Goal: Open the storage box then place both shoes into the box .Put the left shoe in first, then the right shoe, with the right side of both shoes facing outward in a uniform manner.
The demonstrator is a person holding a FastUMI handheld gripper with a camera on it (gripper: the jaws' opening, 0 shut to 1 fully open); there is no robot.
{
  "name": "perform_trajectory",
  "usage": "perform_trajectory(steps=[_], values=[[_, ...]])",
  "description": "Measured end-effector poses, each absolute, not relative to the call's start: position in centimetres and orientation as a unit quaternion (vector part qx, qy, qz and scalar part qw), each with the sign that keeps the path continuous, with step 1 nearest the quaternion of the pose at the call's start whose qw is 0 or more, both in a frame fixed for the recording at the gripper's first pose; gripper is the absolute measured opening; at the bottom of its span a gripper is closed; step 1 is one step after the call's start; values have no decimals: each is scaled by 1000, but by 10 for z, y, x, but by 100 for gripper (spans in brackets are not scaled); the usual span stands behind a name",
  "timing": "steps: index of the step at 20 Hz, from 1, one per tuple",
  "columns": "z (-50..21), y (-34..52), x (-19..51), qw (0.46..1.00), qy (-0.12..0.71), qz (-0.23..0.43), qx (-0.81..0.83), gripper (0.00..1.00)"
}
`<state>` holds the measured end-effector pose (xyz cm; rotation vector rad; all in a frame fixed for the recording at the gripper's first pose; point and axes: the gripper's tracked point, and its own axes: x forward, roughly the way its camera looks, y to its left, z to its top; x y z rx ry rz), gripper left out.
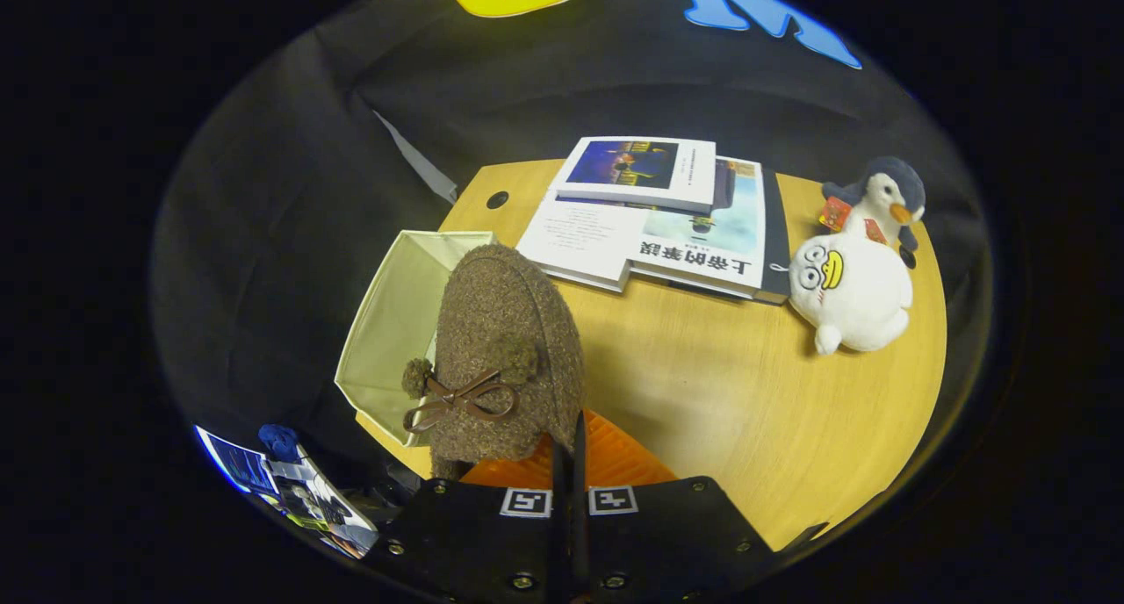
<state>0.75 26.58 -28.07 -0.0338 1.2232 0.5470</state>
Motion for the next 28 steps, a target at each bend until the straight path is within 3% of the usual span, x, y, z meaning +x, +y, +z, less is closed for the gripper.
perform_trajectory(steps=[19,28], values=[[-291,447,25,758,573,310,-39,1],[-322,474,20,747,589,302,-59,2]])
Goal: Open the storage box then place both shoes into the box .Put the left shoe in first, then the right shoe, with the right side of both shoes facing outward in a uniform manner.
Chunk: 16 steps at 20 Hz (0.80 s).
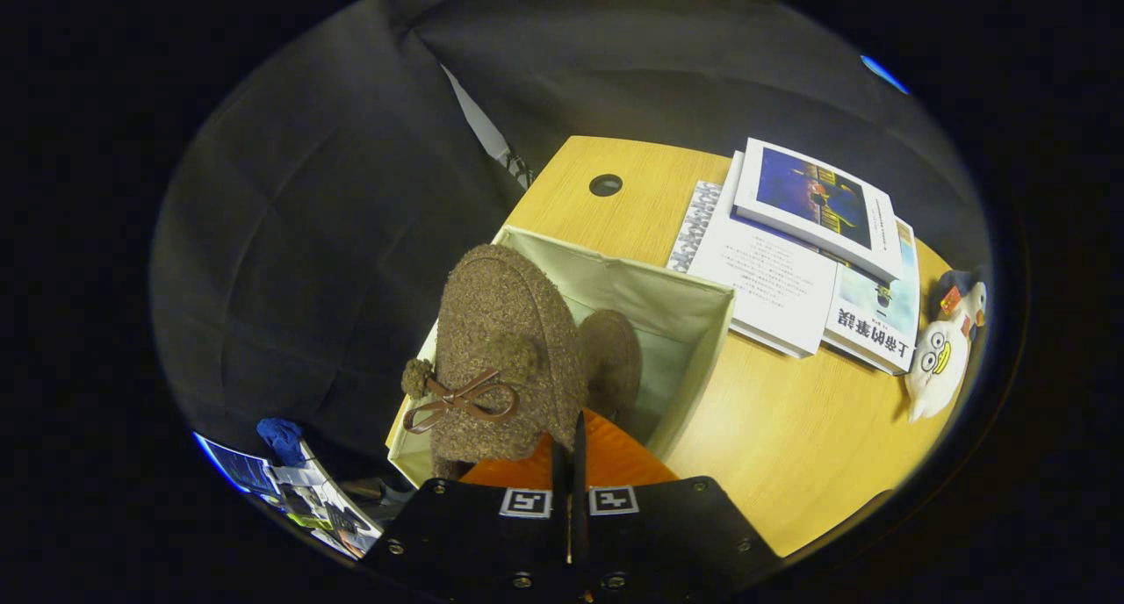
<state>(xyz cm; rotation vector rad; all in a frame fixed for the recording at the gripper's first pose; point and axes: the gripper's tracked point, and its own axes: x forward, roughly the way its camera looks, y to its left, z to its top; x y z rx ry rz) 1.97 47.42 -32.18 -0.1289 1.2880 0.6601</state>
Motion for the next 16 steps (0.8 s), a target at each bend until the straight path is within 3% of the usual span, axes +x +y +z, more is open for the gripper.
perform_trajectory(steps=[2,4,8,16], values=[[-320,481,17,746,588,310,-51,7],[-318,480,17,748,582,313,-54,22],[-288,470,25,767,550,326,-51,97],[-230,402,38,813,483,324,-15,96]])
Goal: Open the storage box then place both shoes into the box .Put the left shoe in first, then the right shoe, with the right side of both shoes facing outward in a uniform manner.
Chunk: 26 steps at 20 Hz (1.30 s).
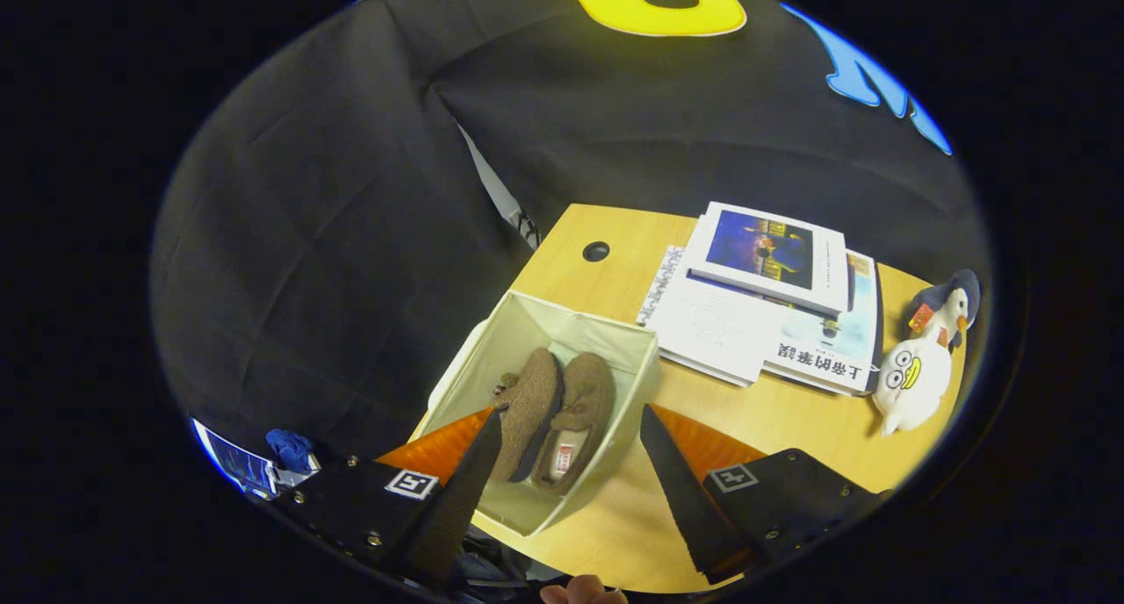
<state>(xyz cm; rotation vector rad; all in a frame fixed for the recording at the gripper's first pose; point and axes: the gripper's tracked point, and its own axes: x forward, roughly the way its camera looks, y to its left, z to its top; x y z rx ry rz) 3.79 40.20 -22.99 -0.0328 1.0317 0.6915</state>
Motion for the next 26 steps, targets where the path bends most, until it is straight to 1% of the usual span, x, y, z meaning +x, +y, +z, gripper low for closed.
perform_trajectory(steps=[8,13,16,22,25,26], values=[[-151,298,51,879,388,276,16,96],[-103,212,71,940,261,216,25,96],[-66,177,68,963,191,190,25,96],[-21,99,55,989,46,140,-7,96],[-17,69,46,992,-17,120,-16,96],[-23,61,43,993,-19,114,-23,96]])
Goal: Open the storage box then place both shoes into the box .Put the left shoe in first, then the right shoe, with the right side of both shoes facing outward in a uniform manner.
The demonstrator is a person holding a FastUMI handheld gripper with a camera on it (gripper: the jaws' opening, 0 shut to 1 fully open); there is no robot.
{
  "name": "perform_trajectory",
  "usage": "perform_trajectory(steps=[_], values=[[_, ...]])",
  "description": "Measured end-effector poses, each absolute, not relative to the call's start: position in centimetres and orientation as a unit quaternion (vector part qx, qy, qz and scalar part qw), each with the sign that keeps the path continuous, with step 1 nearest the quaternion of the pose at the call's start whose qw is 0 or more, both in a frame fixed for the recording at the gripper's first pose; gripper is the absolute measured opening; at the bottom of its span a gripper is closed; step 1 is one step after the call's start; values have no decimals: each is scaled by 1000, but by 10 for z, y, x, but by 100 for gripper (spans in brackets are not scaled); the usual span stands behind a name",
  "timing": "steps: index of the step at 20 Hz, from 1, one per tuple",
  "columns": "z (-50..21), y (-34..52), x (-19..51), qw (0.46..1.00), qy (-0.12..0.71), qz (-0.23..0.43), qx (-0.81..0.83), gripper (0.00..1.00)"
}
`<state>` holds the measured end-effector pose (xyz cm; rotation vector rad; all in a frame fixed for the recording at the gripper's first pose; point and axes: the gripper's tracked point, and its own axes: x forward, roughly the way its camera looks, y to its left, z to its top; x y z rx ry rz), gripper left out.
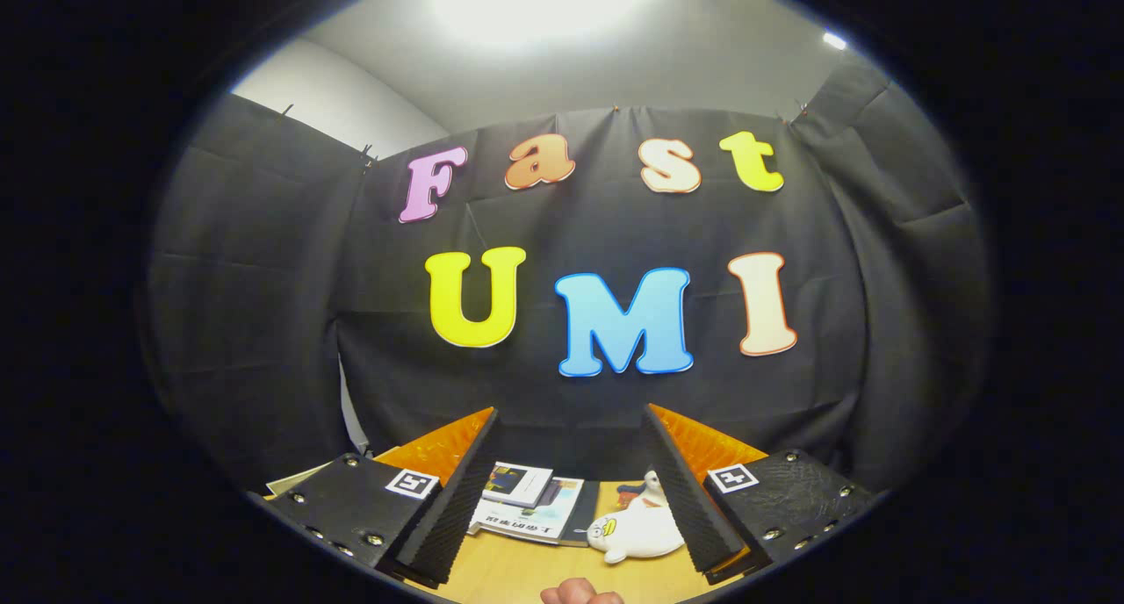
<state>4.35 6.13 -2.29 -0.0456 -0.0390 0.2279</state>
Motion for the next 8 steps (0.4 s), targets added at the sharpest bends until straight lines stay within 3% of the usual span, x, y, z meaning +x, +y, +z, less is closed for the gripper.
perform_trajectory(steps=[8], values=[[-39,5,38,995,-20,93,-10,96]])
